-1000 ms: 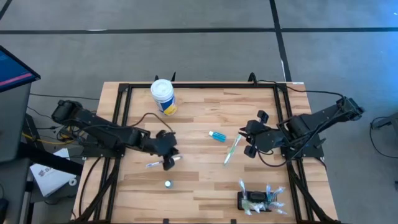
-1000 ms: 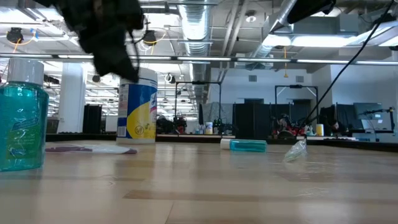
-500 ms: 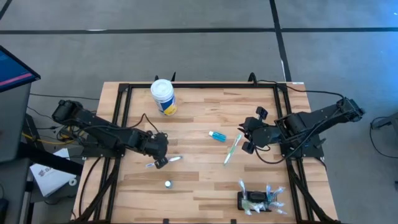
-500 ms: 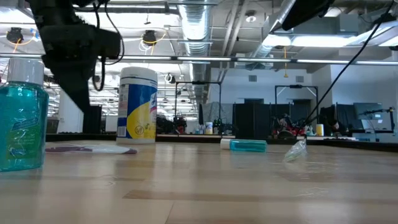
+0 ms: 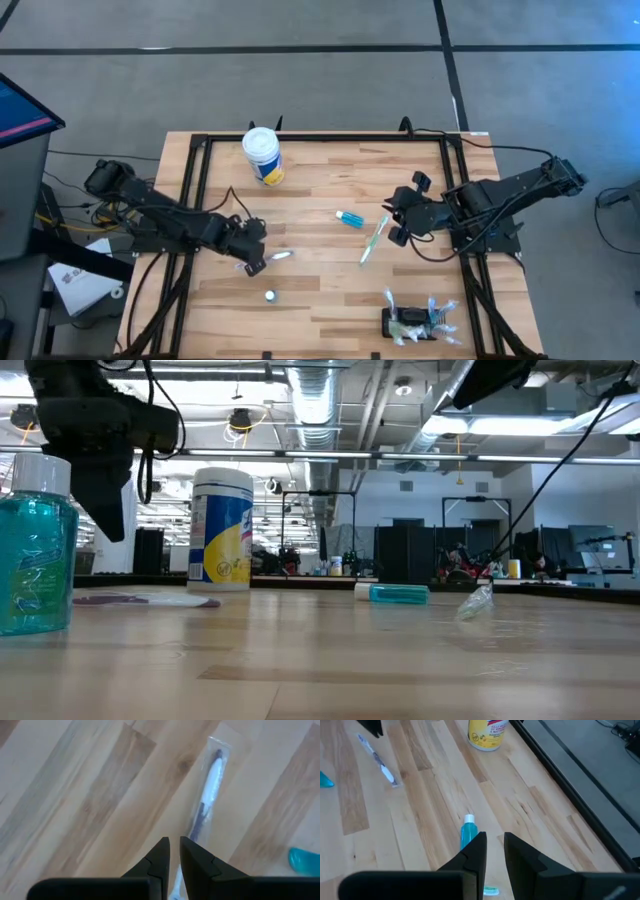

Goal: Pick & Place toothbrushing station
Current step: Put the violet toothbrush into the wire organizer

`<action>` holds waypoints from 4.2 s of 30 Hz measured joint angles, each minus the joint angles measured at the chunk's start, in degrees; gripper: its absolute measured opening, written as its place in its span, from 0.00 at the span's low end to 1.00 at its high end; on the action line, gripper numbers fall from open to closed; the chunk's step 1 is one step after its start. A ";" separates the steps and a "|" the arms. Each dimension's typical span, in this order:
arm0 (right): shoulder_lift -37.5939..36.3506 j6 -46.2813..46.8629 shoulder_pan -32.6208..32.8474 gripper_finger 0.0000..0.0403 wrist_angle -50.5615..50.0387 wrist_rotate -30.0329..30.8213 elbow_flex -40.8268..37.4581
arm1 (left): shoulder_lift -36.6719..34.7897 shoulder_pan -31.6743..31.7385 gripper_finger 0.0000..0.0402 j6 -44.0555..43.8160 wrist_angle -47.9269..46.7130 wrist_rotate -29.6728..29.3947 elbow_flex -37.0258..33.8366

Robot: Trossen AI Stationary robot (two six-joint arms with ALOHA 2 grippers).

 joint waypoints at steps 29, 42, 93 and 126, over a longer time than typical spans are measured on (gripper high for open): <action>-0.04 2.06 0.04 0.15 1.14 -0.80 0.00 | -3.06 -7.11 0.09 -9.08 -5.60 -3.03 -5.16; -0.04 5.04 0.20 0.15 1.18 -3.02 0.00 | -7.87 -7.42 0.09 -8.98 -6.39 1.13 -5.15; -0.04 4.42 -1.09 0.15 0.94 -2.92 0.00 | -4.63 -14.32 0.47 -10.55 -1.16 10.88 -8.90; -0.04 4.40 -1.09 0.15 0.92 -2.93 0.00 | -2.97 -14.28 0.15 -10.48 10.05 6.24 -17.03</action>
